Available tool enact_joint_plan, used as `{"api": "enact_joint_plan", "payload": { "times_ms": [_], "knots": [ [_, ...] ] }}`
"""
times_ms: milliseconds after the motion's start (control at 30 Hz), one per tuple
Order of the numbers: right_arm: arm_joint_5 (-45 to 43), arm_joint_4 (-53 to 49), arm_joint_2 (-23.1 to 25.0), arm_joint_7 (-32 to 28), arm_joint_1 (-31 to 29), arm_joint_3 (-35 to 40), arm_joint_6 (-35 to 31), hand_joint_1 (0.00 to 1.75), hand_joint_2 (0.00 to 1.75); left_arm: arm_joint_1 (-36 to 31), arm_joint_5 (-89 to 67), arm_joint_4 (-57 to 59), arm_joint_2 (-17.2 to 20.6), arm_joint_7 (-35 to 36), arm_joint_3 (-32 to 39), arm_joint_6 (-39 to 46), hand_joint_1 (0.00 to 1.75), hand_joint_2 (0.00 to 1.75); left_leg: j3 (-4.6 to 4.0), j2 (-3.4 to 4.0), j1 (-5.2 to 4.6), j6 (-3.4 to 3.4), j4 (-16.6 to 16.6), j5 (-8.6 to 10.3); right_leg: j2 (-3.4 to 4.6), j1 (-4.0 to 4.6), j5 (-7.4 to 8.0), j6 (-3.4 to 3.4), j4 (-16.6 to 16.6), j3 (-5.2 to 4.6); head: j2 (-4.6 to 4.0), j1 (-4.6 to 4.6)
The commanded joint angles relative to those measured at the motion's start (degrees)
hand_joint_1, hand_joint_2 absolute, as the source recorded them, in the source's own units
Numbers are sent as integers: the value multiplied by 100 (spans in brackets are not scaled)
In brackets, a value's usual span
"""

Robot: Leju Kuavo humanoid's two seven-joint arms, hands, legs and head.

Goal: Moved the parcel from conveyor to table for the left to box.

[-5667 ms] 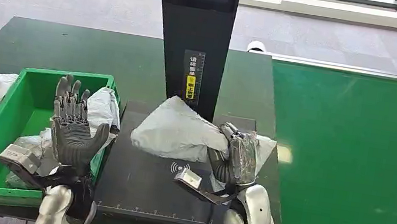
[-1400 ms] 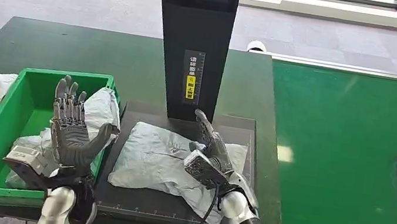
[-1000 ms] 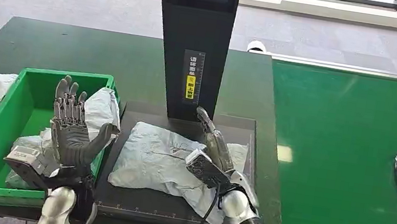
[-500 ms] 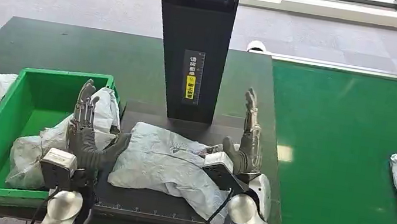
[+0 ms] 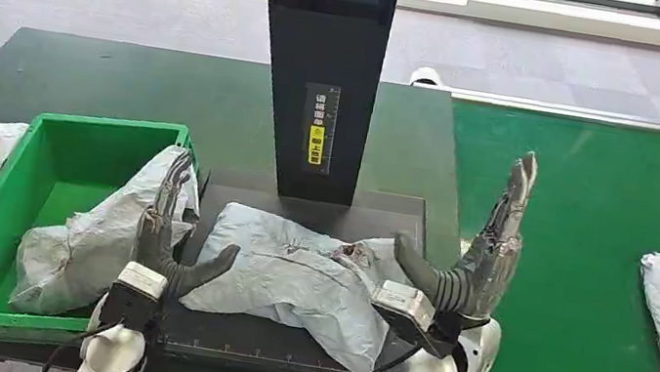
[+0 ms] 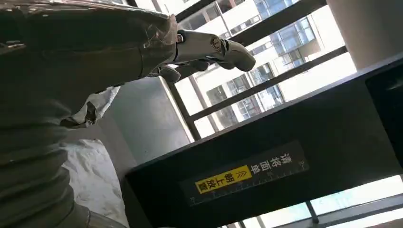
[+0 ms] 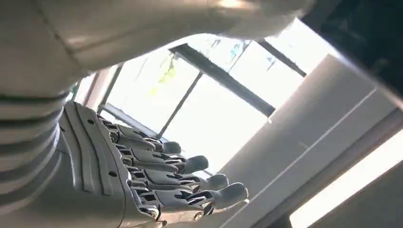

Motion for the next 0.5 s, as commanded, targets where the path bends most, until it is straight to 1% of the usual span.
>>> {"api": "enact_joint_plan", "payload": {
  "times_ms": [33,367,400,467,500],
  "knots": [
    [3,-291,-18,-5,63,-446,0,0,175,-40,-19,131,239,10,-240,-34,0,175,13,-3,0,1,-8,1,-5,1,-1,-2,-7,14,0,0],
    [3,-291,-18,-5,63,-446,0,0,175,-40,-19,131,239,10,-240,-34,0,175,10,-4,0,1,-7,1,-5,1,-1,-1,-6,12,0,0],
    [-49,-215,238,-152,151,-802,0,0,175,-23,-1246,423,627,746,-800,-925,0,175,20,-5,1,1,-15,1,-7,2,-1,-2,-15,23,0,0],
    [-106,-226,231,-212,227,-840,0,0,175,-34,-1613,987,488,465,-810,-869,0,175,18,-8,-3,0,-13,2,-9,-2,-3,-2,-9,19,0,0],
    [-106,-226,231,-212,227,-840,0,0,175,-34,-1613,987,488,465,-810,-869,0,175,32,-16,-4,1,-25,5,-17,-3,-3,-2,-21,34,2,0]
  ]
}}
